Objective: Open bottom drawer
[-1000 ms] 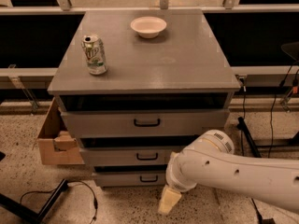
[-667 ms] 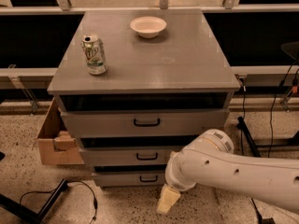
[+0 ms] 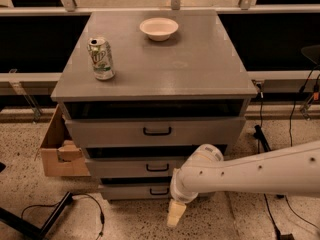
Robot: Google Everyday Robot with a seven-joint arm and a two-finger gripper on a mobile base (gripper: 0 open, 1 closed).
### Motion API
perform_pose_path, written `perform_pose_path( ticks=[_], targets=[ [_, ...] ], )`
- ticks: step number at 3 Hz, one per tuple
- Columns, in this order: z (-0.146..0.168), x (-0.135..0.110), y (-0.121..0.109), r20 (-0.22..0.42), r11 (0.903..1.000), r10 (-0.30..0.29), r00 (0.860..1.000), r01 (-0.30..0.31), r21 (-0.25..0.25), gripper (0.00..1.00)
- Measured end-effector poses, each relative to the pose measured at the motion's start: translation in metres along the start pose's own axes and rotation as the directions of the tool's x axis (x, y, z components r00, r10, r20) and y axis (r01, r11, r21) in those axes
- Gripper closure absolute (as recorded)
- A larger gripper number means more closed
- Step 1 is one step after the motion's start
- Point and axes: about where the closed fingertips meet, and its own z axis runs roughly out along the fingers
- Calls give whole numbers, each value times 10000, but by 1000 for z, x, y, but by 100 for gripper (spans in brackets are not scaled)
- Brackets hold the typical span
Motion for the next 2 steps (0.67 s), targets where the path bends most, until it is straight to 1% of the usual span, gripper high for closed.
perform_pose_path(
  ticks=[1, 2],
  targets=[
    [80, 36, -8, -732, 9975, -655, 9952, 634, -304, 0],
    [120, 68, -16, -1389, 9944, -1043, 9848, 1006, -333, 0]
  ],
)
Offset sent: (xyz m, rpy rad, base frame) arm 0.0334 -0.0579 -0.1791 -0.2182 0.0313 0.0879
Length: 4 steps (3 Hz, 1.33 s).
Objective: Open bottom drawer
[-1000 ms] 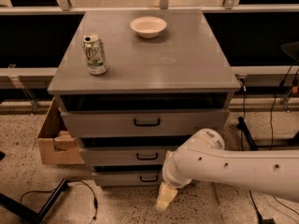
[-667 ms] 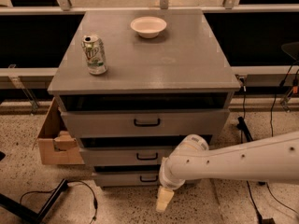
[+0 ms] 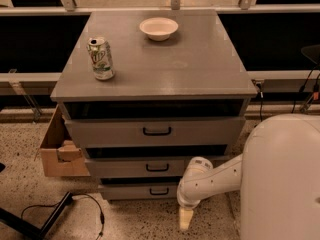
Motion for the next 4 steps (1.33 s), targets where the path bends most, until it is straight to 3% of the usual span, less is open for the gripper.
perform_pose_path(
  ticks=[1, 3, 4],
  targets=[
    [0, 0, 0, 0, 10000, 0, 10000, 0, 0, 0],
    [62, 17, -10, -85, 9986, 238, 9997, -242, -480, 0],
    [86, 24, -23, 36, 9996, 239, 9997, -238, -174, 0]
  ],
)
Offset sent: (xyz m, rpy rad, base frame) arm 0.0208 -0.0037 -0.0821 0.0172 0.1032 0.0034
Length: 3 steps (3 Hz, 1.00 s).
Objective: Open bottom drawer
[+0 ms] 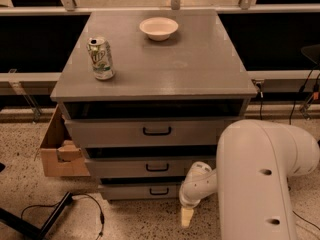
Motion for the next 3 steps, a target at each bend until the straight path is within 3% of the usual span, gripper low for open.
perform_pose_path(
  ticks=[2, 3],
  targets=[
    [50, -1, -45, 282, 9808, -1503, 9882, 1454, 1300, 0],
    [76, 4, -48, -50, 9765, -1662, 9861, 1653, 1385, 0]
  ],
)
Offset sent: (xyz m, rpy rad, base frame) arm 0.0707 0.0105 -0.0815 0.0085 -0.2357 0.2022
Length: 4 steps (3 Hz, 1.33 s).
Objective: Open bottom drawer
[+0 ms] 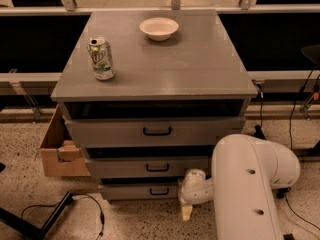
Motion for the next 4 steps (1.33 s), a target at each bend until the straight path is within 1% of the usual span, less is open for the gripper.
perform_pose_path(
  ticks=[1, 2, 3, 4],
  targets=[
    [18, 14, 5, 3, 9996, 281, 9996, -281, 54, 0],
    [20, 12, -4, 288, 9985, 468, 9985, -475, 259, 0],
    [17, 4, -14, 403, 9978, 580, 9975, -593, 308, 0],
    [21, -5, -14, 119, 9971, 759, 9970, -760, 31, 18]
  ],
)
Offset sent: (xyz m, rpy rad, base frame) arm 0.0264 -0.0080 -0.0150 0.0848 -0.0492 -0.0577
